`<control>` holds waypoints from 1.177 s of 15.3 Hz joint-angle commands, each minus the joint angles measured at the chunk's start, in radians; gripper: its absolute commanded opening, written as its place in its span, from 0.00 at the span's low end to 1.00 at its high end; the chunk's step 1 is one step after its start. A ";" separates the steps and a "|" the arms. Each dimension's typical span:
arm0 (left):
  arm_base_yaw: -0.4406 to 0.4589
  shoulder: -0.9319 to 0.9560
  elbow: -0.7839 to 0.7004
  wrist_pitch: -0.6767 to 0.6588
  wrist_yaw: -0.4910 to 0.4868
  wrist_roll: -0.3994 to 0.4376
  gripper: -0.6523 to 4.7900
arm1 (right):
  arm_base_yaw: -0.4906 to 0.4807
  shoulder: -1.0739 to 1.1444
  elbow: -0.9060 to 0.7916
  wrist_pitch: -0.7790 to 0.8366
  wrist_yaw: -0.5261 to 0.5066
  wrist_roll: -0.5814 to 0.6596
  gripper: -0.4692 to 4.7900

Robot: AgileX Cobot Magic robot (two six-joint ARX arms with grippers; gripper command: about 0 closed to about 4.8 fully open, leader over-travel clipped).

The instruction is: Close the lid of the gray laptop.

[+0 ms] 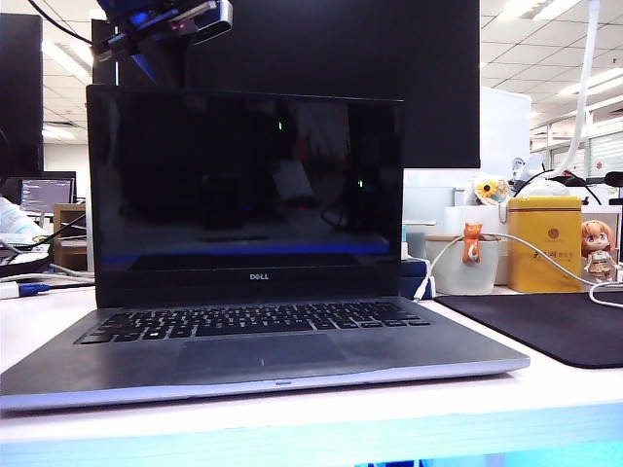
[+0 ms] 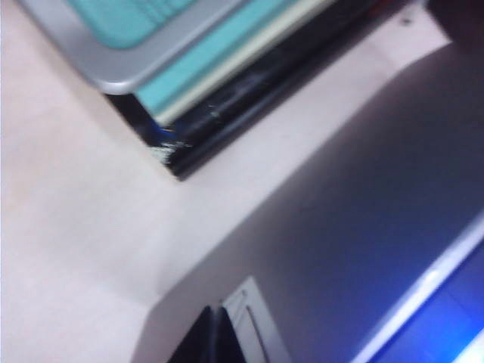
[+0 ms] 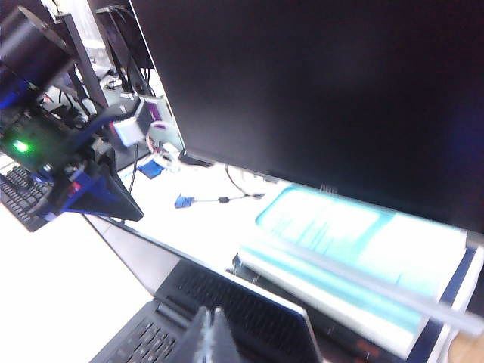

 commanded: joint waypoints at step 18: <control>-0.125 -0.122 -0.012 0.007 -0.218 -0.062 0.11 | 0.002 -0.005 0.002 -0.029 -0.019 -0.003 0.08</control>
